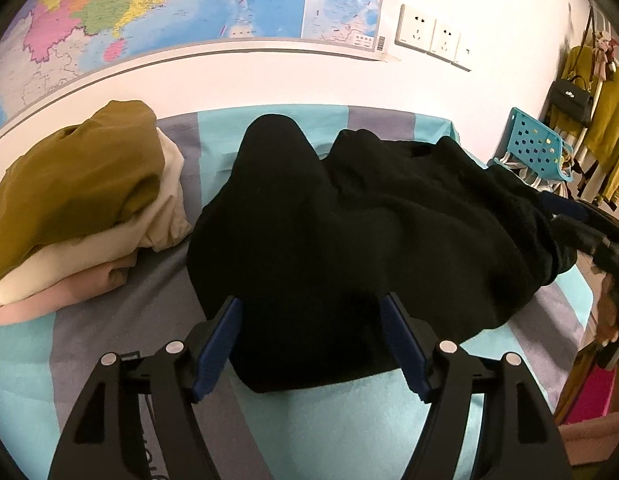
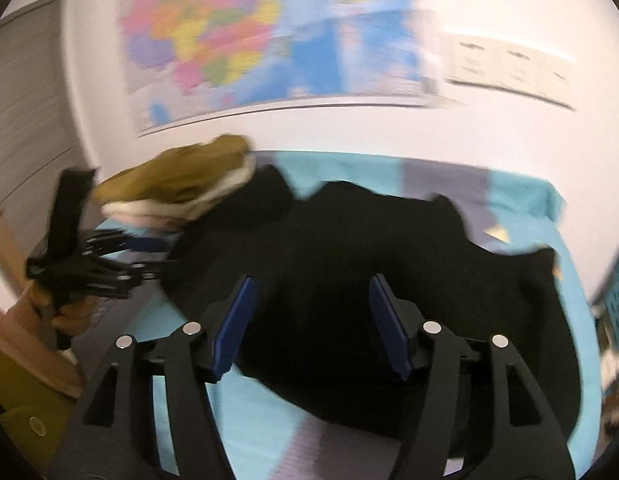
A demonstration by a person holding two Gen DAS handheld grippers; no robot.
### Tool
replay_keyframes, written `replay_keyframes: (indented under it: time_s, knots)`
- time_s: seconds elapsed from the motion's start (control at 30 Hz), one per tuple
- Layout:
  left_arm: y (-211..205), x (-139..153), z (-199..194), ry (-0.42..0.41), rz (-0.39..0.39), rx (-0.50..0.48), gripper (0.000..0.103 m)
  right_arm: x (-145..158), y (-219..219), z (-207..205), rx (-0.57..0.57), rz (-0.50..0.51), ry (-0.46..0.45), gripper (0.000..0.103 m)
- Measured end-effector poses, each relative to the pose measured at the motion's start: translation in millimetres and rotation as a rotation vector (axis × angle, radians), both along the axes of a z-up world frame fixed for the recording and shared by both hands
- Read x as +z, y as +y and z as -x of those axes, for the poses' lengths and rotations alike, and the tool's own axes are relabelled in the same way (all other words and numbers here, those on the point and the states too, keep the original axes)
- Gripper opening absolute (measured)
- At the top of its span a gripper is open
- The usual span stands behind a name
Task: Fold large clothes
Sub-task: 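Open both grippers and withdraw them from the folded black coat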
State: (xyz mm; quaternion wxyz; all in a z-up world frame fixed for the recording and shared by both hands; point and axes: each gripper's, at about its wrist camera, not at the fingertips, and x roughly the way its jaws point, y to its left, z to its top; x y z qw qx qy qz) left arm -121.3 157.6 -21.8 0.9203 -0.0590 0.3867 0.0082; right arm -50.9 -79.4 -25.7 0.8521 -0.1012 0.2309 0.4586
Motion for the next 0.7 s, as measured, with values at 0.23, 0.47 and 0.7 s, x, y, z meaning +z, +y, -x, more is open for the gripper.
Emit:
replay_keyframes:
  time_s: [0.23,0.47,0.7]
  knots:
    - [-2.6,0.4,3.8,0.002,-0.008,0.005,0.074,-42.7,49.1,-9.0,0.040,0.155,0.049,0.060]
    - [1.5,2.3,9.6,0.003,-0.001,0.023,0.075,-16.3,47.6,26.7,0.112,0.136,-0.077,0.073]
    - [0.3,3.2,17.0,-0.007,-0.006,0.029,0.077,-33.3,78.5,53.9,0.223,0.246,-0.156,0.075]
